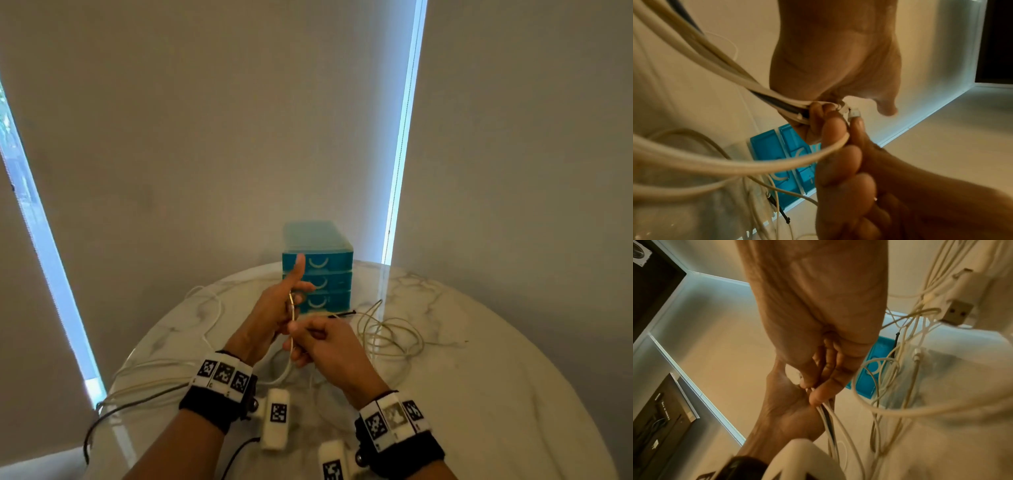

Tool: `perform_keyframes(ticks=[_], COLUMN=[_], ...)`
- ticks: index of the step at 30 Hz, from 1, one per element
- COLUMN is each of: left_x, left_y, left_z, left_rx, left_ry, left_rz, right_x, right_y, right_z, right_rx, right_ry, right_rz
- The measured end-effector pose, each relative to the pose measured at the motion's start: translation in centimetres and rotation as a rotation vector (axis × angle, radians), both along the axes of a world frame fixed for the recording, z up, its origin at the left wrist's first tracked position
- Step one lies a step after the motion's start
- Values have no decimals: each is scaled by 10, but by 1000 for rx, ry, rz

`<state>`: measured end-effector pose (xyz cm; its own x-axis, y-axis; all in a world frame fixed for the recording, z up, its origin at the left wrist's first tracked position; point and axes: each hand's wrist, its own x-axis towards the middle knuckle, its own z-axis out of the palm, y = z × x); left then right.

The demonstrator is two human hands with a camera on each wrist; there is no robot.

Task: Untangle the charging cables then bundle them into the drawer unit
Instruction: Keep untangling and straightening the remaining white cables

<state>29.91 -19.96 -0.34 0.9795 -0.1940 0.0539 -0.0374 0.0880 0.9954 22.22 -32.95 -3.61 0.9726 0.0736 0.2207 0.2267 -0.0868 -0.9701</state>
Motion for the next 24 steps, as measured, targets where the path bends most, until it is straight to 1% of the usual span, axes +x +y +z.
perform_keyframes(ticks=[2, 3, 5, 8, 10, 12, 15, 17, 20, 21, 24], left_x=[-3, -3, -6, -8, -8, -10, -16, -18, -17, -16, -13], left_y=[-1, -1, 0, 4, 8, 11, 10, 6, -2, -4, -5], left_z=[-3, -5, -6, 3, 13, 24, 37, 39, 38, 39, 41], left_rx=[106, 123, 82, -11, -97, -203, -315, -339, -398, -412, -333], left_ry=[-116, -157, -182, -171, -164, -178, -204, -211, -187, -176, -152], left_rz=[69, 103, 147, 161, 154, 122, 64, 47, 17, 6, -45], right_x=[-1, -1, -3, -7, -7, -5, 2, 4, 7, 8, 7], right_y=[5, 7, 9, 12, 14, 15, 16, 17, 19, 18, 7], right_z=[-1, -1, -2, -3, -5, -7, -10, -13, -16, -16, -6], right_rx=[15, 27, 13, -102, -129, -63, 159, 248, 280, 324, 492], right_ry=[27, 54, 106, 164, 190, 206, 226, 205, 194, 201, 215], right_rz=[6, 16, 53, 116, 106, 63, 31, 29, 24, 24, 5])
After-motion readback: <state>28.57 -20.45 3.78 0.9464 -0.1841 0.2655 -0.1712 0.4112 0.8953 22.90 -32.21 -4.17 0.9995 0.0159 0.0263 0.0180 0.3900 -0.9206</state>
